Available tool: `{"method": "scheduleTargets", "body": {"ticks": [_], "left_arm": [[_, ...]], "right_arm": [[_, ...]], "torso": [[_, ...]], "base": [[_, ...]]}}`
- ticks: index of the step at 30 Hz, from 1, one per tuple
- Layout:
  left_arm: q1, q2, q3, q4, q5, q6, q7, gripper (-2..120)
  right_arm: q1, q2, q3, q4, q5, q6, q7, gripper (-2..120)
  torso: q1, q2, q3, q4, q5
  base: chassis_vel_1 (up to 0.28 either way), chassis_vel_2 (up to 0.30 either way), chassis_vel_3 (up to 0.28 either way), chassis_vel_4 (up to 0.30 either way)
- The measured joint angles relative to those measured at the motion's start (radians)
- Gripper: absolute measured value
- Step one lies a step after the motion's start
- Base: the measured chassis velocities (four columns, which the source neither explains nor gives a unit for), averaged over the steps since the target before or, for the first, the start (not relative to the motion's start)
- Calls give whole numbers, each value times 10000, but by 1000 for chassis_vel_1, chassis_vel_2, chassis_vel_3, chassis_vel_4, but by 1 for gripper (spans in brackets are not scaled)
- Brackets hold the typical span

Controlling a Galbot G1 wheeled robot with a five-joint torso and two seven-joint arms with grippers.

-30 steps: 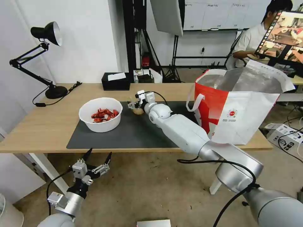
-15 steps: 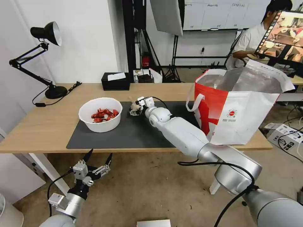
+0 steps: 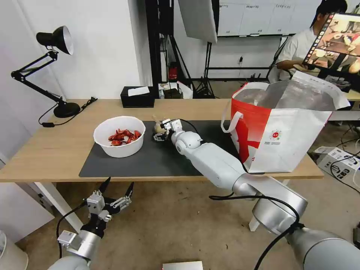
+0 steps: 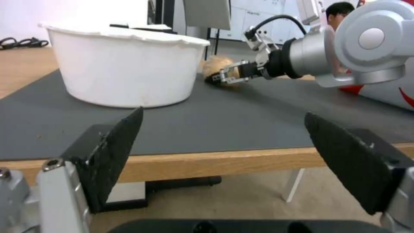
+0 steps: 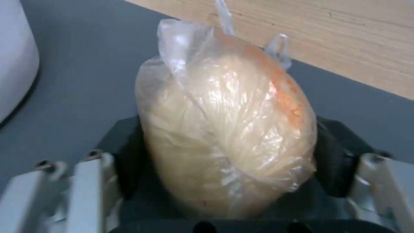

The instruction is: Pick up the trash from the table and place it into the takeout bag.

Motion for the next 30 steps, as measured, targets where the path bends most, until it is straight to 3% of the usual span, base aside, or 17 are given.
{"method": "scheduleTargets", "body": {"ticks": [6,8,11,15,18,19,22,23,26,27,30], "left_arm": [[-17,4,28,23,0,-22,1,100],[-19,5,31,23,0,-27,1,100],[-16,12,34,23,0,-46,2,100],[-2,16,35,4,0,-57,3,100],[31,24,31,-26,1,-67,3,100],[31,24,31,-26,1,-67,3,100],[44,17,76,-29,33,-75,2,100],[44,17,76,-29,33,-75,2,100],[8,-8,218,-31,107,-77,-9,100],[8,-8,218,-31,107,-77,-9,100],[-17,-51,399,-105,127,-40,-49,100]], "right_arm": [[-71,-112,34,64,1,57,-4,48],[-110,-164,63,146,4,68,2,44],[-301,-485,152,707,25,190,222,30],[-534,-918,170,1554,-82,441,534,20],[-1185,-2126,179,3603,-470,904,1393,10],[-1185,-2126,179,3603,-470,904,1393,10],[-2169,-3353,493,5961,-867,1407,2351,8],[-2169,-3353,493,5961,-867,1407,2351,8],[-3185,-4493,1234,7987,-1133,1952,2719,8],[-3185,-4493,1234,7987,-1133,1952,2719,8],[-3911,-5487,2093,9480,-1224,2403,2797,7]], "torso": [[0,0,0,1,1],[0,0,0,1,0],[1,0,1,-5,-1],[2,-1,1,-3,0],[1,0,1,-3,1],[1,0,1,-3,1],[1,-1,1,-6,4],[1,-1,1,-6,4],[0,0,0,-2,3],[0,0,0,-2,3],[1,0,0,-6,3]], "base": [[0,0,0,0],[0,0,0,0],[0,0,0,0],[0,0,0,0],[0,0,0,0],[0,0,0,0],[0,0,0,0],[0,0,0,0],[0,0,0,0],[0,0,0,0],[0,0,0,0]]}}
